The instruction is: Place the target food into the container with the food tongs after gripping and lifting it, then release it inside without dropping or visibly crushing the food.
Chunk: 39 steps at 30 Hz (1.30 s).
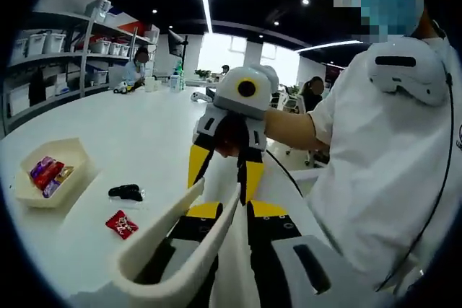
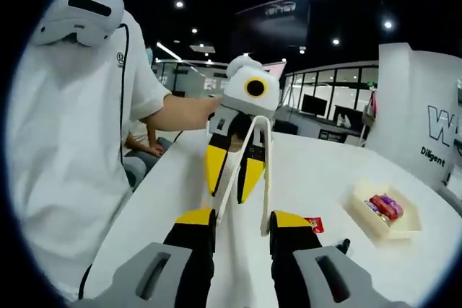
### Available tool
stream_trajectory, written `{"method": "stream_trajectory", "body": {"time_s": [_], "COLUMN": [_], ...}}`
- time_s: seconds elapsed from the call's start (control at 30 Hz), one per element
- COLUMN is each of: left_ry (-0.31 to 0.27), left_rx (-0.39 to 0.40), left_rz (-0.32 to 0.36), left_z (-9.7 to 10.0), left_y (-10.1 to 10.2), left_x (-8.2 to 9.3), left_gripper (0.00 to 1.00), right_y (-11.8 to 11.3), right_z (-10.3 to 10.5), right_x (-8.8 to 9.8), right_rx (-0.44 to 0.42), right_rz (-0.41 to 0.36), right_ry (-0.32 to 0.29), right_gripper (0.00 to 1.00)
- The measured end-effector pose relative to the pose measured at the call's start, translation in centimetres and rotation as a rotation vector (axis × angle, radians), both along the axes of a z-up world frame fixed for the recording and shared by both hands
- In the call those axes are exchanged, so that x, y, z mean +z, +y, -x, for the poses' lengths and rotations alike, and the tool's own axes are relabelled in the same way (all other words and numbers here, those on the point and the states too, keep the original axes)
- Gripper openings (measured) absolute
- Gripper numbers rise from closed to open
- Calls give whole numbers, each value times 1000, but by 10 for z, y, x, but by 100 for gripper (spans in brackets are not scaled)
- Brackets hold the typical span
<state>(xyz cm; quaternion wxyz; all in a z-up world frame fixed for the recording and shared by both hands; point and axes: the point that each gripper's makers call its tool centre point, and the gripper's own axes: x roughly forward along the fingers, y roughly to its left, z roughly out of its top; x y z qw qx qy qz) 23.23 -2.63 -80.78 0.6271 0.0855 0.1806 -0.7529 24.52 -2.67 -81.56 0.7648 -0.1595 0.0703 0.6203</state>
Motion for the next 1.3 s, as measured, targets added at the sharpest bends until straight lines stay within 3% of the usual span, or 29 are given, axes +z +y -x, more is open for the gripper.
{"method": "stream_trajectory", "body": {"time_s": [0.1,0.3,0.63,0.77,0.87,0.93,1.13,1.3], "left_ry": [7,36,43,25,26,40,-11,-22], "left_rx": [4,32,128,189,272,263,257,252], "left_rz": [-15,-68,-68,-57,1,12,40,58], "left_z": [2,-3,-17,-27,-41,-38,-34,-32], "left_y": [1,10,13,13,12,11,4,-1], "left_x": [-1,-7,-7,-3,8,9,5,4], "left_gripper": [17,15,25,29,31,32,40,36], "right_y": [-1,-5,-8,-9,-9,-9,-7,-2], "right_z": [-2,-2,-5,-6,-6,-7,-7,-5], "right_x": [-2,-1,1,0,-1,0,1,3], "right_rx": [-10,-22,-47,-59,-63,-69,-64,-50], "right_rz": [6,-9,-33,-39,-44,-49,-60,-70], "right_ry": [-11,-7,2,7,13,11,17,18], "right_gripper": [24,23,23,23,23,23,23,23]}}
